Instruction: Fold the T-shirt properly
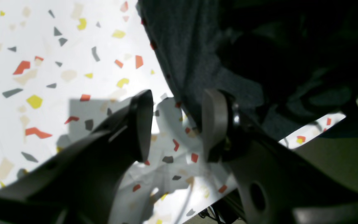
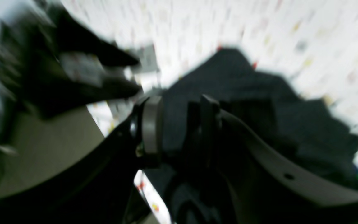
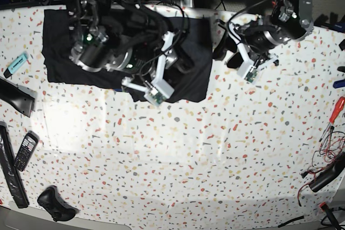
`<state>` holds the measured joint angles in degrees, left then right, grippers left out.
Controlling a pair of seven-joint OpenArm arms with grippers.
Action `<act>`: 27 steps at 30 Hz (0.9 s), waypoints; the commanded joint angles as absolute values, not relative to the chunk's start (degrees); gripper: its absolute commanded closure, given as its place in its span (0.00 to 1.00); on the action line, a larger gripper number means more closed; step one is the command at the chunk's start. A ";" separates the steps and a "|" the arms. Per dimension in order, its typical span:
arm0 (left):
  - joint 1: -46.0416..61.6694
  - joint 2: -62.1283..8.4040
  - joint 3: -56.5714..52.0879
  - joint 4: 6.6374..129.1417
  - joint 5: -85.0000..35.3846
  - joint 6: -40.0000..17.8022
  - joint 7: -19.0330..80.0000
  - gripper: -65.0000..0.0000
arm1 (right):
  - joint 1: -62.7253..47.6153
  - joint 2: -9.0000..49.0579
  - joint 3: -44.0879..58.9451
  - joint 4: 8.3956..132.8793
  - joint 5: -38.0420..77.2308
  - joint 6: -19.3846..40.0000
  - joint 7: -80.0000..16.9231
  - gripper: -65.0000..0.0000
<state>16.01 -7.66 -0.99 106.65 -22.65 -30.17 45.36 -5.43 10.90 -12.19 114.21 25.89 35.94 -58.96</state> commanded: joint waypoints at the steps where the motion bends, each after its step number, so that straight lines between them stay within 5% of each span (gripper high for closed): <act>1: 15.97 -7.81 -1.08 107.72 -23.59 -30.06 43.86 0.62 | -4.58 10.76 -12.38 114.32 25.87 35.73 -57.54 0.75; 27: 16.32 -7.81 -1.08 107.72 -23.57 -30.09 43.55 0.62 | -3.33 11.29 -12.62 113.38 13.63 35.46 -63.90 0.76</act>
<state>16.64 -7.66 -0.99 106.65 -22.68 -30.02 44.95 -4.12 11.00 -12.80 112.42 13.37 35.59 -64.58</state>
